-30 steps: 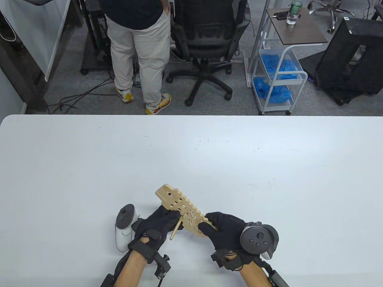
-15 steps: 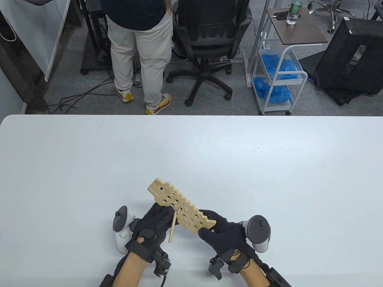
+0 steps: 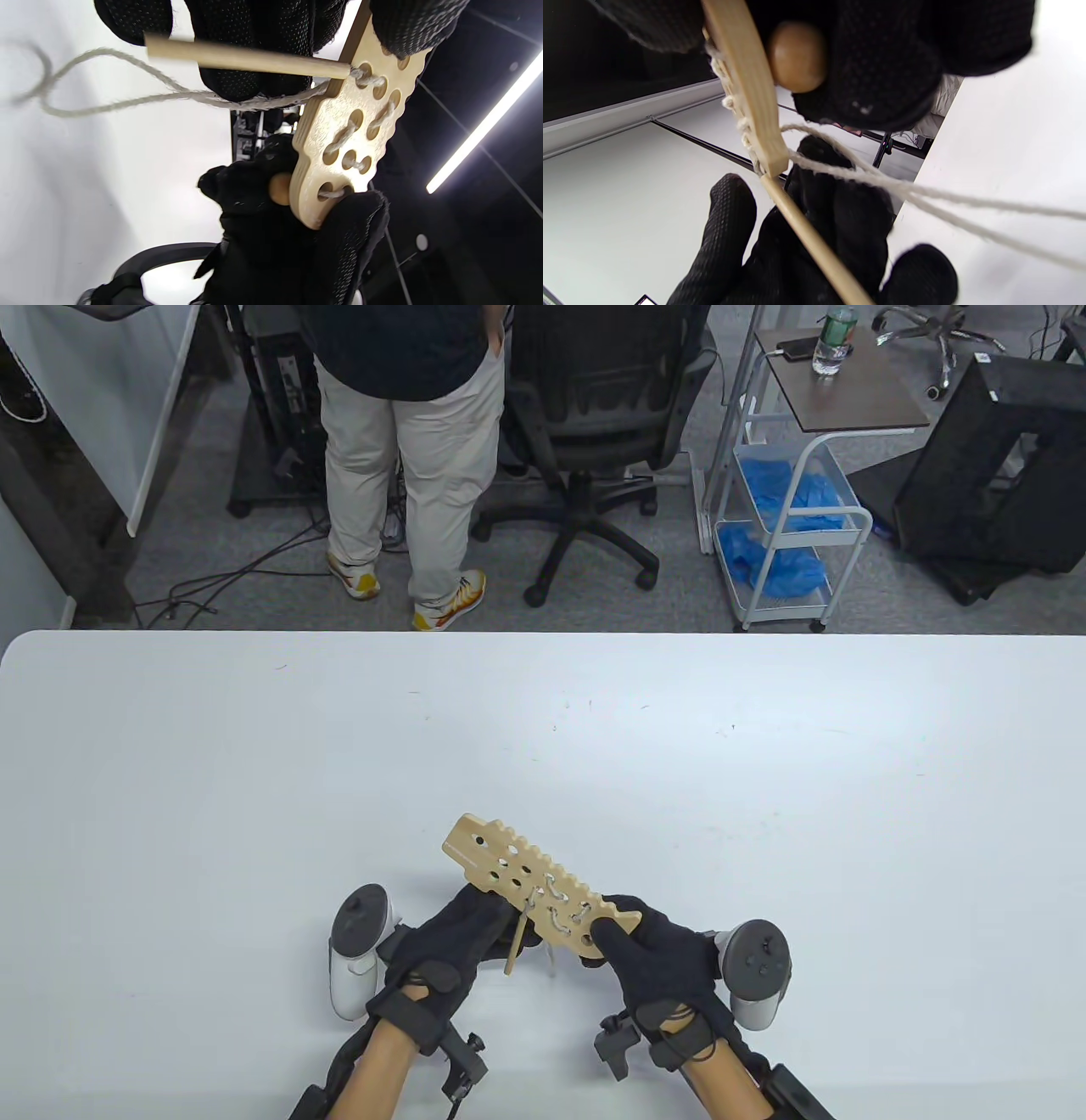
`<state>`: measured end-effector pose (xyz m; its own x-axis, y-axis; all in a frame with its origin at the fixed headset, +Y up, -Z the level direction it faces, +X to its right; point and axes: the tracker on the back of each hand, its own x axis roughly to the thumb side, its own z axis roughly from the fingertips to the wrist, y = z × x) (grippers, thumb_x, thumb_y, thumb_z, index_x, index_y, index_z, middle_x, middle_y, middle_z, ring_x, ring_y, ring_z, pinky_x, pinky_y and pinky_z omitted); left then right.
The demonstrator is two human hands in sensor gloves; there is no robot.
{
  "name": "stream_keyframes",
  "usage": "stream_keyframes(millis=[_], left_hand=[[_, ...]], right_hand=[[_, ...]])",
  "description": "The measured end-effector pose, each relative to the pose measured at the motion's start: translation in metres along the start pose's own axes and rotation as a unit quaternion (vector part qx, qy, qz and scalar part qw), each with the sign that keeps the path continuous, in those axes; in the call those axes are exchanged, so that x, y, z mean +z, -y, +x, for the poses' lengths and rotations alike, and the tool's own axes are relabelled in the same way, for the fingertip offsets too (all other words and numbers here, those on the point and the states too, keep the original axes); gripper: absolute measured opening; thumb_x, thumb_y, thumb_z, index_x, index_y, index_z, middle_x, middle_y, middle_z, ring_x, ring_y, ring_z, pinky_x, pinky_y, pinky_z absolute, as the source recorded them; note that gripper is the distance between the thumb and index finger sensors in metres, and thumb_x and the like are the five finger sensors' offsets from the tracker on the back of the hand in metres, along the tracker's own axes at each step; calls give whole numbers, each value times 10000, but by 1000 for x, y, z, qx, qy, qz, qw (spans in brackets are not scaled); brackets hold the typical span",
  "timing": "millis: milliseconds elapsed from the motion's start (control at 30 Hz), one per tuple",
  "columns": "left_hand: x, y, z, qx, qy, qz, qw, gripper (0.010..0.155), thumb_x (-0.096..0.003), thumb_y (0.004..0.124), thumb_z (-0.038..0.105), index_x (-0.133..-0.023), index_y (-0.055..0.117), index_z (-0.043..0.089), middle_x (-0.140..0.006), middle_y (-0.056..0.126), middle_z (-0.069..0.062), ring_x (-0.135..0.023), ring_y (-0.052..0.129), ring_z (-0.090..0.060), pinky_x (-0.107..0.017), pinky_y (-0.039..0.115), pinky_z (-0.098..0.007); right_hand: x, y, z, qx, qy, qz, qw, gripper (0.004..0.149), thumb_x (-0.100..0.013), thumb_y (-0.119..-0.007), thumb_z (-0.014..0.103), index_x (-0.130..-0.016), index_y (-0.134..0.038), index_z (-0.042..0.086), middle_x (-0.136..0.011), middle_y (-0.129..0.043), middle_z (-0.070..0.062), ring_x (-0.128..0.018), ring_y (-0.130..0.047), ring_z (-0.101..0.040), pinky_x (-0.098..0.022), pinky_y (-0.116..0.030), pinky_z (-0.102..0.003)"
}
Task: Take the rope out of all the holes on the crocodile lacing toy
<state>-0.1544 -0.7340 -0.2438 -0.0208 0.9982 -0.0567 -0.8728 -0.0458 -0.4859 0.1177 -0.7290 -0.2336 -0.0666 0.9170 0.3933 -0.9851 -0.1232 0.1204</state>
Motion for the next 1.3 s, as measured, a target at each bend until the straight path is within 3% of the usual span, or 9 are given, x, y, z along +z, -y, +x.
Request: stream_keyframes(millis=[200,467,767,1033,1300], left_hand=[[0,3,10,-113,5,31,993,604,-511,822,389,-1078,662,257,-891,952,23,-782,930,-216,-680,672,-623],[3,-1,16,-231,-3,85,969,524,-485,838,356,-999,786,273,-800,1029,28,-665,994,-206,-645,721,-601],[5,-15,13,-226,-11,110,968,543,-492,832,331,-1028,747,300,-828,1007,15,-616,993,-178,-646,729,-582],[9,-32,13,-224,-22,141,964,592,-493,827,282,-1066,691,345,-887,932,-16,-638,996,-176,-658,724,-587],[18,-56,13,-234,-28,213,948,480,-492,833,317,-964,796,391,-872,987,51,-719,1001,-181,-661,727,-586]], right_hand=[[1,3,-4,-10,-14,-17,1000,464,-459,-763,424,-728,-802,48,-685,-934,-210,-371,-981,-364,-356,-793,-603],[6,20,-20,-40,-88,-106,990,476,-454,-770,442,-644,-856,13,-533,-993,-222,-183,-1004,-285,-209,-846,-534],[16,39,-48,-137,-199,-197,950,485,-469,-744,433,-660,-828,-4,-555,-967,-242,-210,-1000,-300,-225,-835,-549],[19,55,-56,-149,-229,-236,933,490,-475,-729,432,-676,-810,-7,-577,-951,-249,-238,-996,-310,-243,-828,-557],[21,73,-64,-169,-246,-269,916,490,-481,-722,433,-689,-801,-4,-597,-940,-251,-260,-993,-315,-259,-823,-561]])
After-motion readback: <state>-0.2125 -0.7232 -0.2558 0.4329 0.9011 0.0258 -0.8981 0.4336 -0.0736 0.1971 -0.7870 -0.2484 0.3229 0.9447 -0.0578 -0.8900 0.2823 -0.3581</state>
